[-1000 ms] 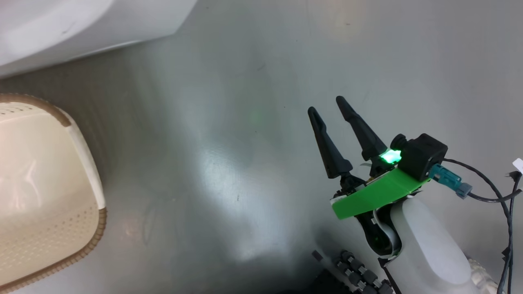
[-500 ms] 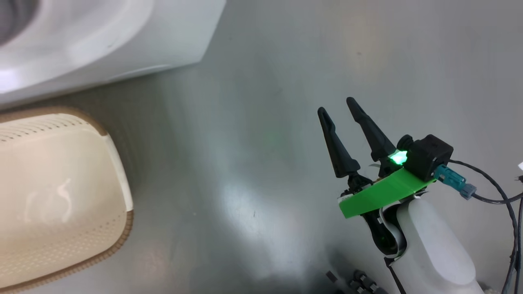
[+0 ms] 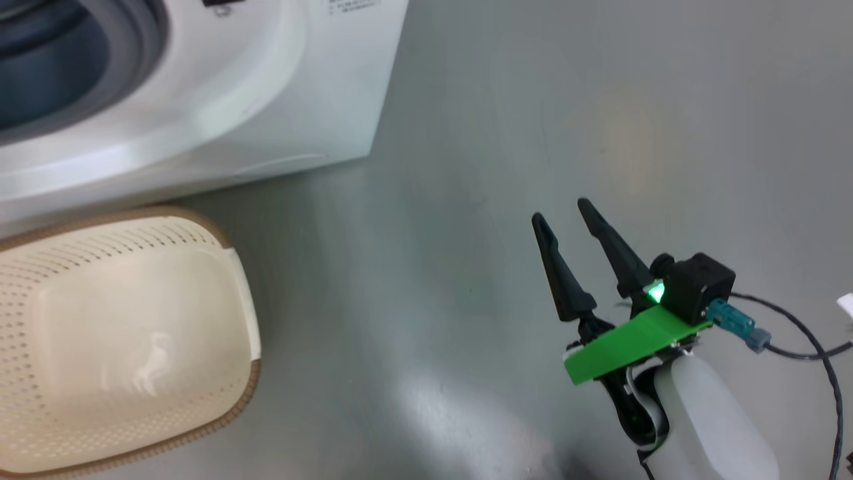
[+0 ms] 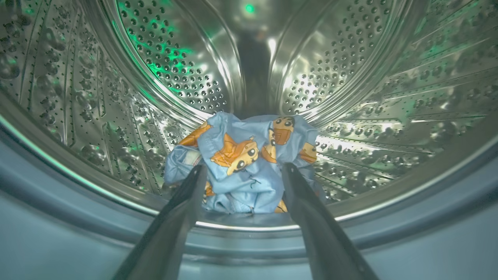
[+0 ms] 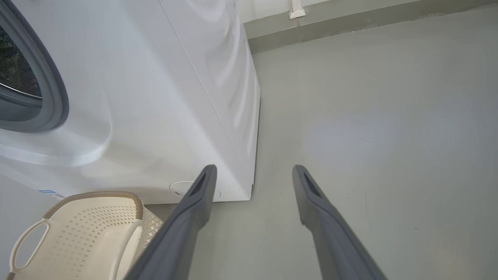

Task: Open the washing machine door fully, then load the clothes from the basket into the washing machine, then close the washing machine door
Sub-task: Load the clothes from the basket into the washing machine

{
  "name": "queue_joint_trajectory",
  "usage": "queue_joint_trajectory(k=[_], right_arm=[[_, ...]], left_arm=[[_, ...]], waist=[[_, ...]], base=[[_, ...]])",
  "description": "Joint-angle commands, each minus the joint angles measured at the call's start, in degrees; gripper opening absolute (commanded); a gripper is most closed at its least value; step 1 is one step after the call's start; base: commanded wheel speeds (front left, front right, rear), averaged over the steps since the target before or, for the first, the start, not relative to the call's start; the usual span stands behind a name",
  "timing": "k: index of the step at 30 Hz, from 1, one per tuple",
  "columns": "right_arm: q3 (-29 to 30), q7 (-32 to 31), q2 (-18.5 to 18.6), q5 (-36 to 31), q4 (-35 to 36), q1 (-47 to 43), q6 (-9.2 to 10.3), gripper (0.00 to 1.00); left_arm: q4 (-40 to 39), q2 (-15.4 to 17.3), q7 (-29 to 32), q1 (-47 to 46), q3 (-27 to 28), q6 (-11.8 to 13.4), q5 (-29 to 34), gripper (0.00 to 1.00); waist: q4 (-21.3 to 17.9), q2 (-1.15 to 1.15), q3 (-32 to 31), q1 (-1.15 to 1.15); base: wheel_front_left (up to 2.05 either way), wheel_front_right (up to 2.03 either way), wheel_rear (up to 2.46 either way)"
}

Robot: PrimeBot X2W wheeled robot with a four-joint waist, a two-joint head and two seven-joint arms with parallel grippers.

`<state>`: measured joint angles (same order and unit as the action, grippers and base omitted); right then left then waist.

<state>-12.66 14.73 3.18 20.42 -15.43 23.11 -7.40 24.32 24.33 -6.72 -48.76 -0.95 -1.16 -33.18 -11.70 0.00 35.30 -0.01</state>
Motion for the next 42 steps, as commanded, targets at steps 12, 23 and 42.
queue_joint_trajectory(k=[12,23,42], right_arm=[[0.6,0.3,-0.3,-3.3,-1.0,-6.1,-0.09,1.0],[0.1,0.3,-0.3,-4.1,-1.3,-9.0,-0.09,1.0],[-0.1,0.3,0.2,-5.6,0.7,-12.1,-0.09,1.0]], left_arm=[[-11.8,-4.5,-7.2,22.5,1.6,2.8,0.5,1.0],[-19.6,-10.7,-8.3,35.1,6.9,2.4,6.9,1.0],[-27.0,-21.1,-8.3,54.3,13.2,-0.9,21.9,1.0]], waist=[[3.5,0.0,-12.9,0.01],[3.6,0.0,-19.5,0.01],[2.0,0.0,-28.7,0.01]], base=[[0.0,0.0,0.0],[0.0,0.0,0.0],[0.0,0.0,0.0]])
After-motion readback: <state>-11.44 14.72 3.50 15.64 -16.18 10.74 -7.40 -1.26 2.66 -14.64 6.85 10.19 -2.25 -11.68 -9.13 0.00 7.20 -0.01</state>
